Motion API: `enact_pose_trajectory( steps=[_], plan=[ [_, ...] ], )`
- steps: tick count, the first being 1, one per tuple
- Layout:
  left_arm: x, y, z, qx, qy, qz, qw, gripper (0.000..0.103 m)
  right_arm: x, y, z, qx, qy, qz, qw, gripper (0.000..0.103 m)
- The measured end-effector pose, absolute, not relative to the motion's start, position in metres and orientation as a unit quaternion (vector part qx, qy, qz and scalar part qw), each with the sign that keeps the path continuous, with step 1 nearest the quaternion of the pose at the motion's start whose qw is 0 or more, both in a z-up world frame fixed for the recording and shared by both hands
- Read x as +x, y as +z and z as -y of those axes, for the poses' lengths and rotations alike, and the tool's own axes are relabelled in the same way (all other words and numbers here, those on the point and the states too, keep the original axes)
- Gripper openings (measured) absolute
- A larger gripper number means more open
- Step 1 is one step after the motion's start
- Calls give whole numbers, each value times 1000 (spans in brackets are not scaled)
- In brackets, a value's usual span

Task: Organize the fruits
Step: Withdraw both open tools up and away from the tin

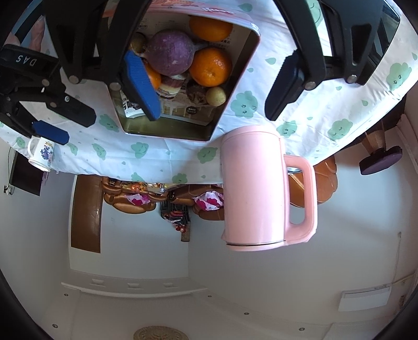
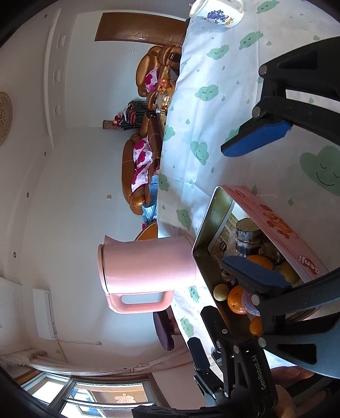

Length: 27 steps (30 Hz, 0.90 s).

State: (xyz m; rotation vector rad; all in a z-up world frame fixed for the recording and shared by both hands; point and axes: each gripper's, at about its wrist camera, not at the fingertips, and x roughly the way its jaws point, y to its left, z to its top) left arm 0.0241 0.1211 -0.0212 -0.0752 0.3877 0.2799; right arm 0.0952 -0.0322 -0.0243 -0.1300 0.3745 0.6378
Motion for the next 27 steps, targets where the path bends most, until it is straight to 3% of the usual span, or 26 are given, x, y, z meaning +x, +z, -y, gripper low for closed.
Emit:
enact_pose_trajectory(
  steps=[15,27],
  plan=[
    [22,-19,-118,-26,149,-185,971,99,96,-24,33,-63,305,-185,932,88],
    [20,-19,-118,-27,151,-181,971,103,99,-24,35,-54,298,-187,934,88]
  ],
)
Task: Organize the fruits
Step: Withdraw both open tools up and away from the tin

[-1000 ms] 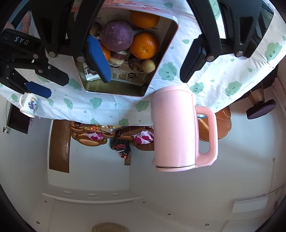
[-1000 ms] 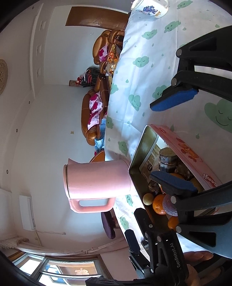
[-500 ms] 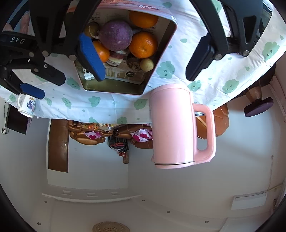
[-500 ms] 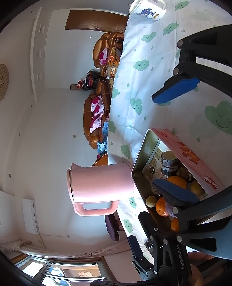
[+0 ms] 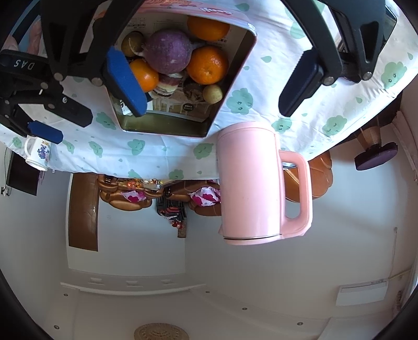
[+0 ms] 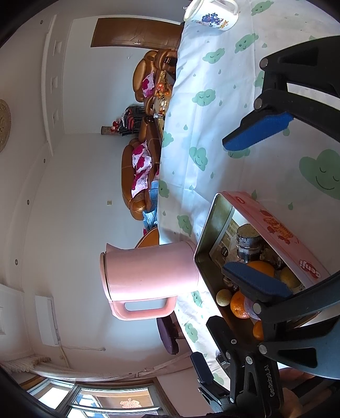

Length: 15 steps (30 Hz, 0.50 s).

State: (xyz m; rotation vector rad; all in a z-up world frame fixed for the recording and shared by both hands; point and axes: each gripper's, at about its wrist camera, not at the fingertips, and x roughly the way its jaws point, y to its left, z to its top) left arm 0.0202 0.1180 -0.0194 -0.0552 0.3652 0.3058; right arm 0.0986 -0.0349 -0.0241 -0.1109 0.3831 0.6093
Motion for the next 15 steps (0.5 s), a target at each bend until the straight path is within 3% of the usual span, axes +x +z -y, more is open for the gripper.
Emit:
enact_pose_trajectory(
  steps=[15],
  plan=[
    [18,-19,-117,-26,151,-176,972,103,98,-23,39,-48,291,-180,938,89]
  ],
)
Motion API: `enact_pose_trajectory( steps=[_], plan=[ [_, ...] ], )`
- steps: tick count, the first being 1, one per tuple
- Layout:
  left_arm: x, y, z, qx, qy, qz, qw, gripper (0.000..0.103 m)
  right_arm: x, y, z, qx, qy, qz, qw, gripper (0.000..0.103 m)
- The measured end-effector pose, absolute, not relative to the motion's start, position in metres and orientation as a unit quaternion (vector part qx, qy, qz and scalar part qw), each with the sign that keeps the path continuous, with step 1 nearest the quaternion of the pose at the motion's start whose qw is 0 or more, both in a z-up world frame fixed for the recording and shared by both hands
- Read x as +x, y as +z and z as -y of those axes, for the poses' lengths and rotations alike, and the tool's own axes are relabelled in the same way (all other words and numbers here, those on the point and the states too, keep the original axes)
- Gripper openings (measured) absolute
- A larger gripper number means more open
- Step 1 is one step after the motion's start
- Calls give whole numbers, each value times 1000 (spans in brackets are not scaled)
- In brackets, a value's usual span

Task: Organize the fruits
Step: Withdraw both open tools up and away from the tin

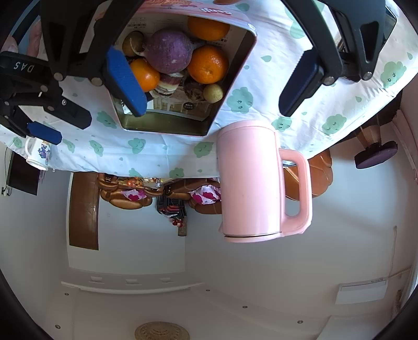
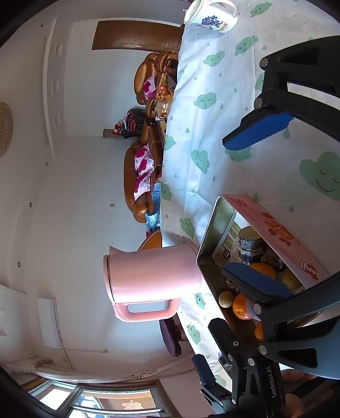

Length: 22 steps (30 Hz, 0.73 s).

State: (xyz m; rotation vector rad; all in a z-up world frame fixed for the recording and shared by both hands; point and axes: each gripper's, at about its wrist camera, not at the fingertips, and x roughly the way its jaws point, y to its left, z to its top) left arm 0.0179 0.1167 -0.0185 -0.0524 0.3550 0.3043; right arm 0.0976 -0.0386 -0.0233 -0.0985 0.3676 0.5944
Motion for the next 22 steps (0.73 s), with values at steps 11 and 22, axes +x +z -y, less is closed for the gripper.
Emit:
enact_pose_trajectory(
  steps=[11,22],
  plan=[
    [20,-19,-115,-22,158,-181,970,103,100,-23,42,-40,283,-181,941,89],
    [19,-19,-113,-20,147,-179,973,103,99,-23,43,-38,283,-178,942,89]
  ],
)
